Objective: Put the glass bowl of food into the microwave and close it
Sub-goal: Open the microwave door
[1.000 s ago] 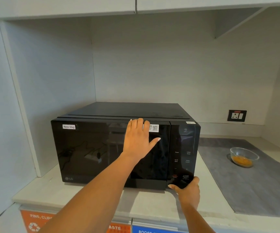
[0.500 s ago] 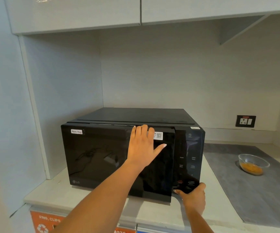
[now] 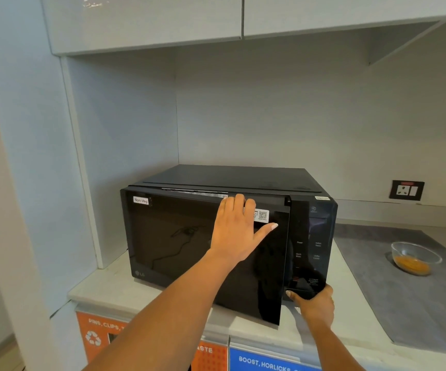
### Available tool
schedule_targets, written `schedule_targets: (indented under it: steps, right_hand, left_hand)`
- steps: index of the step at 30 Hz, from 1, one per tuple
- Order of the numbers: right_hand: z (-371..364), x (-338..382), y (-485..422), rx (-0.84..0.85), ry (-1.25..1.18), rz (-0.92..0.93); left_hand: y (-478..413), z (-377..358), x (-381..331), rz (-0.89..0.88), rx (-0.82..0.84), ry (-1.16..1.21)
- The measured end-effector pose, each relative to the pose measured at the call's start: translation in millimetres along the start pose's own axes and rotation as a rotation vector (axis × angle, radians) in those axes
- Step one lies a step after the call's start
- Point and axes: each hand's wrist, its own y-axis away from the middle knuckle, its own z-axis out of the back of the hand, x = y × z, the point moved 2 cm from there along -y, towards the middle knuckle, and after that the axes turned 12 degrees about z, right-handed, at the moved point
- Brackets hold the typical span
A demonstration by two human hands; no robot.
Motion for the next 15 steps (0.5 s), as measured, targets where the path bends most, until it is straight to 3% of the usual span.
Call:
schedule_targets:
  steps: [8,15]
  right_hand:
    - [-5,25,30,-0.11,-0.045,0.011]
    - [-18,61,57,0.1,-0.123,0.16]
  left_hand:
    - [12,12,6,-0.002,0.03,0.032]
    - [19,25,20,-0.044,0.128,0.098]
